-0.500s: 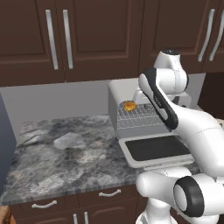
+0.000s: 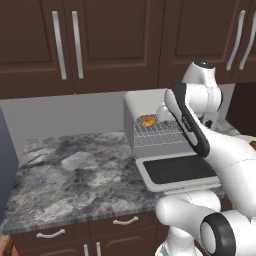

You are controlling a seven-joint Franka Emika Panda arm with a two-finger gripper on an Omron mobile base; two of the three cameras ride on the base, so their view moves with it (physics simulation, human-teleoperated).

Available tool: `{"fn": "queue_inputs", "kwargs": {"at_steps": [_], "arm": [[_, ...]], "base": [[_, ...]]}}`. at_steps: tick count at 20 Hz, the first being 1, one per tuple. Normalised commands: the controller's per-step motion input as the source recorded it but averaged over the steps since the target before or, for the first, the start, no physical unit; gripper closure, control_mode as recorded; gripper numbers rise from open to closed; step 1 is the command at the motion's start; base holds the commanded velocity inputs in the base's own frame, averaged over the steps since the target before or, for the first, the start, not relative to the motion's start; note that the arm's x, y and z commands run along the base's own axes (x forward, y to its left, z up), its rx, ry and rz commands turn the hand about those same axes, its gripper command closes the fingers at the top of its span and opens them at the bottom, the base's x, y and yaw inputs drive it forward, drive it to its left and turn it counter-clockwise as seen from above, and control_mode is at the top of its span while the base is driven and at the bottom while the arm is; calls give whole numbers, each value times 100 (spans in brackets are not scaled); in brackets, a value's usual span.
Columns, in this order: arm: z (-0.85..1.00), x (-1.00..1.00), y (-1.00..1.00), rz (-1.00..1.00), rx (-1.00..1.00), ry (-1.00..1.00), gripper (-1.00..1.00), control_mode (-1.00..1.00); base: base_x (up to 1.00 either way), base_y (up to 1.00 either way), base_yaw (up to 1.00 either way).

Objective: Pick up the heated bread from the toaster oven and place it in the bowl. Then move the bread bowl to the dining counter.

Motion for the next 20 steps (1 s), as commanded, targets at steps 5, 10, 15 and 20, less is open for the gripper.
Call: {"fn": "queue_inputs", "kwargs": {"at_steps": [5,10,15,20], "arm": [[-44,-3,-33,0,8,-20,-100,-100],[-28,33,-43,0,3,-7,-100,-100],[-9,47,-31,-2,8,-17,-100,-100],[-33,42,-12,-2,3,-14,-100,-100]], "base": [[0,0,0],[0,0,0],[0,0,0],[0,0,0]]}}
